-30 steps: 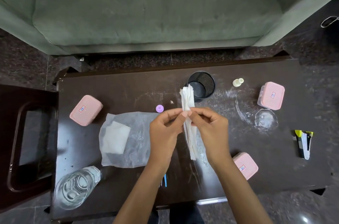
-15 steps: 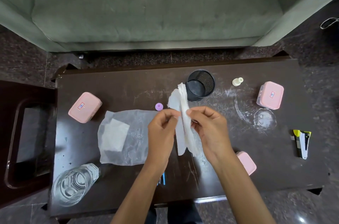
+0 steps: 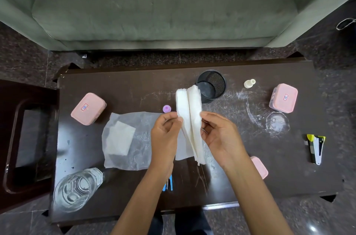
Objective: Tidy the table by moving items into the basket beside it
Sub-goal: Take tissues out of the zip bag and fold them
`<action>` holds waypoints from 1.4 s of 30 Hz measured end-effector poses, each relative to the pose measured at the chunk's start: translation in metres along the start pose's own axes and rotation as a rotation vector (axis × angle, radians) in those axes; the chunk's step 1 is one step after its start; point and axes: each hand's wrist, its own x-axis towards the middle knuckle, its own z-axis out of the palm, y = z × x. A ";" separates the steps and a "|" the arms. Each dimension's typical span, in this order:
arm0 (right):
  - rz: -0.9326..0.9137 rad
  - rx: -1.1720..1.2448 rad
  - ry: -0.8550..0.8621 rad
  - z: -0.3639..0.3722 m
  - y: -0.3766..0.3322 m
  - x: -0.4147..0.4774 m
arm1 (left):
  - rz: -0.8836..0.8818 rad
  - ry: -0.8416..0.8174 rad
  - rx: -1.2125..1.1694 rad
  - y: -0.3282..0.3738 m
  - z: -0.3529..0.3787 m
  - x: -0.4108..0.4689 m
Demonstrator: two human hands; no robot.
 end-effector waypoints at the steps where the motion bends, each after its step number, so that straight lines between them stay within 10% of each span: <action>1: -0.032 -0.040 -0.005 0.001 0.001 -0.001 | 0.035 0.007 0.027 0.000 -0.001 0.000; 15: -0.147 -0.250 -0.012 -0.001 0.012 0.003 | -0.095 -0.048 -0.111 0.005 -0.001 0.000; 20: -0.480 -0.832 -0.026 -0.006 -0.011 0.010 | 0.246 -0.239 0.283 0.012 -0.014 0.011; 28: -0.110 -1.152 -0.520 -0.004 -0.077 0.032 | 0.314 -0.596 0.389 0.041 -0.016 0.034; 33: -0.260 -1.011 -0.279 -0.016 -0.082 0.039 | 0.136 -0.646 0.567 0.040 -0.019 0.041; 42: -0.480 -1.011 0.030 -0.037 -0.105 0.025 | -0.001 -0.360 0.214 0.025 -0.012 0.046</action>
